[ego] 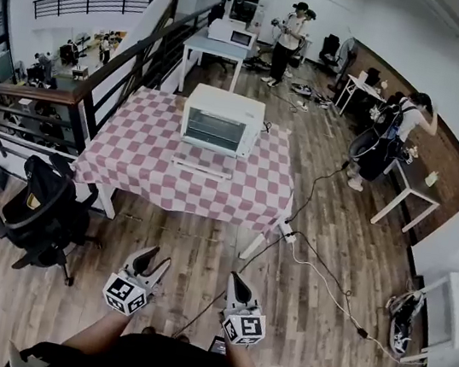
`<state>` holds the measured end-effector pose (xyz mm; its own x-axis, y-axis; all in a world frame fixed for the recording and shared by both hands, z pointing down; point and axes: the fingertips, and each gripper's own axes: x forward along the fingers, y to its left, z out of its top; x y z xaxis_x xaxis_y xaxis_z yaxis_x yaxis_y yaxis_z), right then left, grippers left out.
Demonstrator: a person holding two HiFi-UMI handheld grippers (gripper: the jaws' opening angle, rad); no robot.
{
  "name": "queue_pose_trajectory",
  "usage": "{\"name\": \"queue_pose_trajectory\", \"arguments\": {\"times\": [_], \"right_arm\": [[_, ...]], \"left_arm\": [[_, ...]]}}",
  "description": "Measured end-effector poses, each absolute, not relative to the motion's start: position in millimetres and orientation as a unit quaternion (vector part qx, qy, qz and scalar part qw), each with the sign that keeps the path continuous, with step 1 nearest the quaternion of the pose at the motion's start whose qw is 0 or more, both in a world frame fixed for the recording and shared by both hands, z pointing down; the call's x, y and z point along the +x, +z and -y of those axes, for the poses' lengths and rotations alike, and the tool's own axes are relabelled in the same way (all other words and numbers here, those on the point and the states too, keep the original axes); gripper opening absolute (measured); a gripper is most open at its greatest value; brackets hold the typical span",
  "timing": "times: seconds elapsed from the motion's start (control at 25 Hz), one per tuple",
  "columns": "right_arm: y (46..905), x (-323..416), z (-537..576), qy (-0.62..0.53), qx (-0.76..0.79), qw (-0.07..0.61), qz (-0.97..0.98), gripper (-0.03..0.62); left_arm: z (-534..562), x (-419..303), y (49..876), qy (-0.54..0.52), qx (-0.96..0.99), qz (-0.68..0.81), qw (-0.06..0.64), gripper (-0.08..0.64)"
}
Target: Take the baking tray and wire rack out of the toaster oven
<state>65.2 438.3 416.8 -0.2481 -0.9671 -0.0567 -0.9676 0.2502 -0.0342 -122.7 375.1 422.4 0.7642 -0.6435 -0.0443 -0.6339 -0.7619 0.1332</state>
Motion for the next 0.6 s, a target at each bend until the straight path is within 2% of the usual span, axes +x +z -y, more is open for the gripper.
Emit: {"name": "queue_pose_trajectory", "arguments": {"times": [0.6], "right_arm": [[422.1,109.9,-454.6,-0.008,-0.605,0.040,-0.795,0.003]], "left_arm": [[-397.9,-94.0,425.4,-0.036,0.930,0.361,0.057,0.166]]}}
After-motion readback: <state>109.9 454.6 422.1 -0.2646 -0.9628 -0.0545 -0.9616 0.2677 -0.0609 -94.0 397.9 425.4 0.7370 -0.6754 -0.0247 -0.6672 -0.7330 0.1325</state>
